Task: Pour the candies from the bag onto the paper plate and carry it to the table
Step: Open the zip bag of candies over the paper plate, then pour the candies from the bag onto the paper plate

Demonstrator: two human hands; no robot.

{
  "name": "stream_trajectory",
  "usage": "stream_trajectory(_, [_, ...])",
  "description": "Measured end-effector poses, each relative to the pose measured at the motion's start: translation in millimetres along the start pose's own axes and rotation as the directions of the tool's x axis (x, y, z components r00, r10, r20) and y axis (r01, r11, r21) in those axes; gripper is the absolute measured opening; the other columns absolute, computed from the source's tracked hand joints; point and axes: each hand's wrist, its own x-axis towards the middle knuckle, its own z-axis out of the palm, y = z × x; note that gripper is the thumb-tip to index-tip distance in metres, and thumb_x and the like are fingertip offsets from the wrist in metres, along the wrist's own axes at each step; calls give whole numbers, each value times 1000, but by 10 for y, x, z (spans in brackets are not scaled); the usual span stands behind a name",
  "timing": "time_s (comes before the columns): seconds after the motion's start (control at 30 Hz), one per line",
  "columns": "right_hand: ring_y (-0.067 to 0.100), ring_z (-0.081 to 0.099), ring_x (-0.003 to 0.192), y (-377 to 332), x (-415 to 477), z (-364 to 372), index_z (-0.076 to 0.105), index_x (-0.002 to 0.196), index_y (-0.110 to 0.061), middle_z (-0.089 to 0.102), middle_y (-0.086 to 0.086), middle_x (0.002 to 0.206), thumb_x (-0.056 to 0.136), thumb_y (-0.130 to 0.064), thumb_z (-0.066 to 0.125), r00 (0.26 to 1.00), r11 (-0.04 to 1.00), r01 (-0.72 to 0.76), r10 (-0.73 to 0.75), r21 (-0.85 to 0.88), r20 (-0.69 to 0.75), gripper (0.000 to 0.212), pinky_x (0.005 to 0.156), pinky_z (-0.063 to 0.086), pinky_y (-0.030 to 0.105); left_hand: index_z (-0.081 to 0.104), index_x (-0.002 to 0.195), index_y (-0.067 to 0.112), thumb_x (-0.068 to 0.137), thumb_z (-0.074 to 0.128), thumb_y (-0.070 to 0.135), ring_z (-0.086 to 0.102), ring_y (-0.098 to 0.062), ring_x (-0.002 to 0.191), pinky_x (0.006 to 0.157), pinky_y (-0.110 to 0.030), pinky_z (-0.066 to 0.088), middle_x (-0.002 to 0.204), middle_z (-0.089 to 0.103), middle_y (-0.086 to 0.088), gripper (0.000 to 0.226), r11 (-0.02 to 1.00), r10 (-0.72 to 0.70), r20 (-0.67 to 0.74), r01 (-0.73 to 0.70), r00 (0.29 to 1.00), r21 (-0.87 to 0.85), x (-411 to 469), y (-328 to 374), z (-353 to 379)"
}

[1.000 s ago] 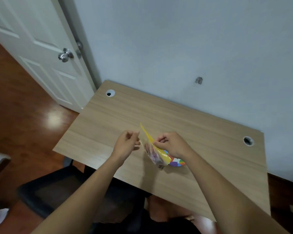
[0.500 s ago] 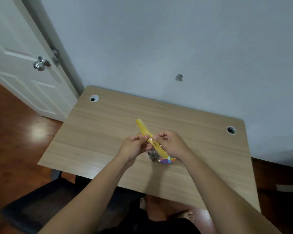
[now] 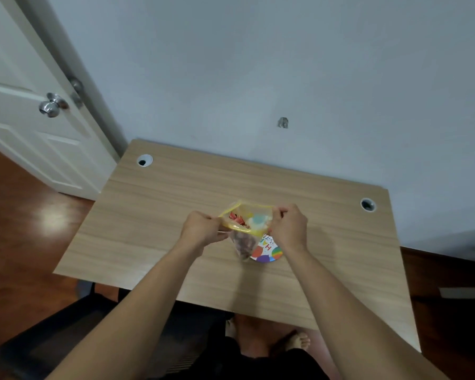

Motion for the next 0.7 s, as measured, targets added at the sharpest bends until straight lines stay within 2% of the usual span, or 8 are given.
stream_trajectory(0.07, [29, 77, 74, 64, 108, -74, 61, 76, -27, 71, -3, 81, 99, -24, 64, 997, 998, 58, -57, -24, 51, 23, 70, 66, 35, 77, 96, -14, 93, 69, -4, 76, -17, 64, 59, -27, 66, 68, 81, -7, 13, 993, -20, 48, 14, 999, 117, 51, 3, -187])
stream_trajectory(0.13, [27, 77, 82, 100, 144, -123, 68, 83, -24, 79, 0, 89, 98, -28, 69, 985, 980, 146, -132, -134, 109, 15, 79, 64, 44, 79, 97, -9, 95, 68, 1, 77, -21, 71, 74, -36, 69, 80, 84, -10, 15, 979, -29, 82, 12, 996, 203, 59, 4, -288])
stream_trajectory(0.27, [19, 75, 82, 19, 133, -185, 75, 96, -13, 77, -3, 83, 98, -26, 73, 953, 933, 288, -257, -214, 161, 14, 81, 61, 37, 73, 115, -13, 103, 58, 5, 80, -33, 77, 67, -34, 67, 103, 83, -21, 26, 968, -99, 261, 33, 960, 247, -39, -37, -362])
stream_trajectory(0.37, [-5, 65, 67, 8, 132, -204, 75, 98, -13, 64, -19, 74, 98, -23, 73, 910, 905, 373, -312, -206, 274, 10, 73, 58, 24, 73, 122, -4, 107, 50, 14, 78, -38, 111, 86, -40, 65, 117, 82, -13, 33, 939, -164, 450, -1, 878, 343, -55, -74, -473])
stream_trajectory(0.47, [-13, 65, 68, 10, 144, -268, 74, 102, -15, 65, -20, 77, 101, -23, 71, 866, 876, 439, -354, -198, 352, 9, 64, 50, 7, 76, 128, 15, 105, 49, 16, 74, -28, 120, 100, -43, 60, 125, 80, 1, 35, 875, -210, 516, -75, 830, 477, 9, -143, -562])
stream_trajectory(0.53, [-10, 66, 72, 7, 153, -329, 74, 105, -16, 68, -18, 82, 101, -25, 70, 840, 866, 467, -372, -179, 394, 10, 66, 50, 6, 69, 136, 27, 105, 55, 13, 73, -22, 120, 97, -36, 59, 140, 73, 1, 37, 870, -107, 488, -156, 866, 468, 107, -250, -539])
stream_trajectory(0.6, [-2, 68, 81, -12, 148, -385, 74, 107, -17, 70, -13, 89, 101, -26, 70, 814, 855, 495, -394, -153, 426, 12, 74, 51, 12, 51, 151, 38, 103, 65, 11, 61, -14, 129, 101, -24, 52, 161, 53, -2, 57, 800, 173, 428, -380, 887, 465, 211, -372, -497])
stream_trajectory(0.7, [8, 69, 89, -38, 148, -450, 75, 107, -21, 72, -13, 95, 101, -29, 71, 799, 872, 479, -388, -97, 459, 11, 80, 56, 23, 33, 166, 35, 92, 81, 21, 25, -9, 159, 128, -28, 24, 174, 30, 7, 89, 615, 425, 514, -654, 745, 440, 247, -432, -338])
